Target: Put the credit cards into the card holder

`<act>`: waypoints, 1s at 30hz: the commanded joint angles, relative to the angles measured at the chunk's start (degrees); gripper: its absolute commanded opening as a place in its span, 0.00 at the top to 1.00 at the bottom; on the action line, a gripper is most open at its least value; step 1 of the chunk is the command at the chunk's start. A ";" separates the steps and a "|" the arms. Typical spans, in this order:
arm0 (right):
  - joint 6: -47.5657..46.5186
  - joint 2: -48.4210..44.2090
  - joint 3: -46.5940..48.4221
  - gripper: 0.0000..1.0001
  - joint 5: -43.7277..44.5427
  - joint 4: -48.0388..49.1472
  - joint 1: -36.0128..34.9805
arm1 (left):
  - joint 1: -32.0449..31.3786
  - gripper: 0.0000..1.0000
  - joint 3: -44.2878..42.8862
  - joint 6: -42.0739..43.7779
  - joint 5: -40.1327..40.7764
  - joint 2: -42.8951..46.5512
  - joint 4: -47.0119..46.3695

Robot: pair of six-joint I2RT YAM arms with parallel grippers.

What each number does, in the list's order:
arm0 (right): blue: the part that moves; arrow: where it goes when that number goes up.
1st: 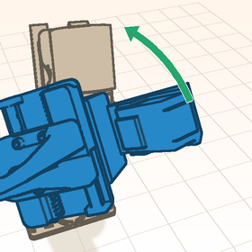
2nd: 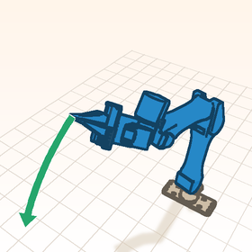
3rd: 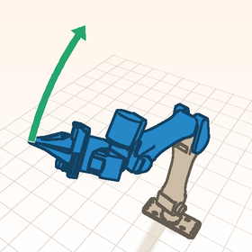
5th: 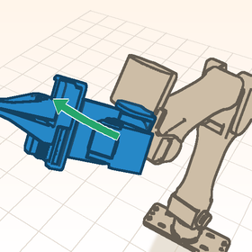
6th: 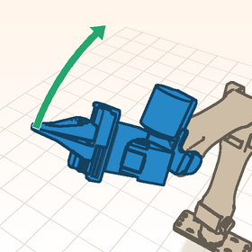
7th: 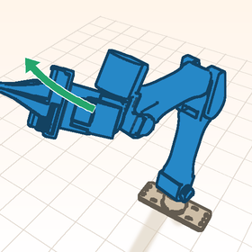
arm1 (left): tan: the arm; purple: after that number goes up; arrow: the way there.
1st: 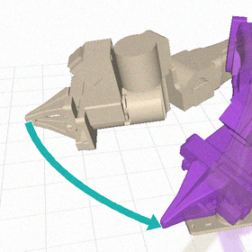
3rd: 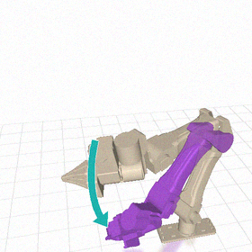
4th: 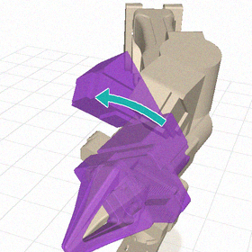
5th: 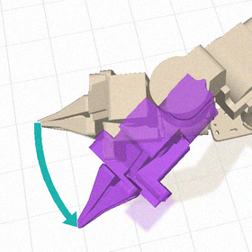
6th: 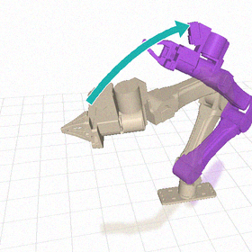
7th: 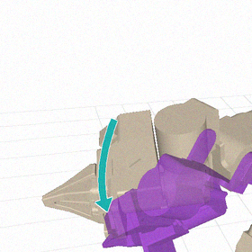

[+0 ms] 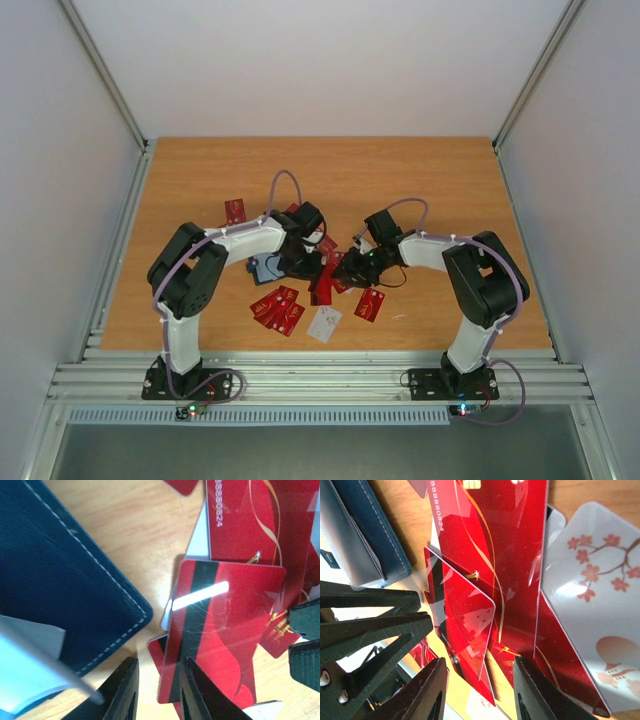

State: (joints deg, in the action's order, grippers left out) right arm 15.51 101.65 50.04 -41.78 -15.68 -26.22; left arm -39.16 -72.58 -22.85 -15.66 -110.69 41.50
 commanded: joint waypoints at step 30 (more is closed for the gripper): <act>2.15 6.46 4.27 0.63 0.76 0.94 -1.81 | 0.63 0.85 -4.11 3.52 -6.01 -6.90 -0.03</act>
State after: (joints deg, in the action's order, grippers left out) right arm 17.02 105.69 54.33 -42.09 -15.49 -27.35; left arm -38.48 -78.15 -20.23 -16.47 -115.11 42.48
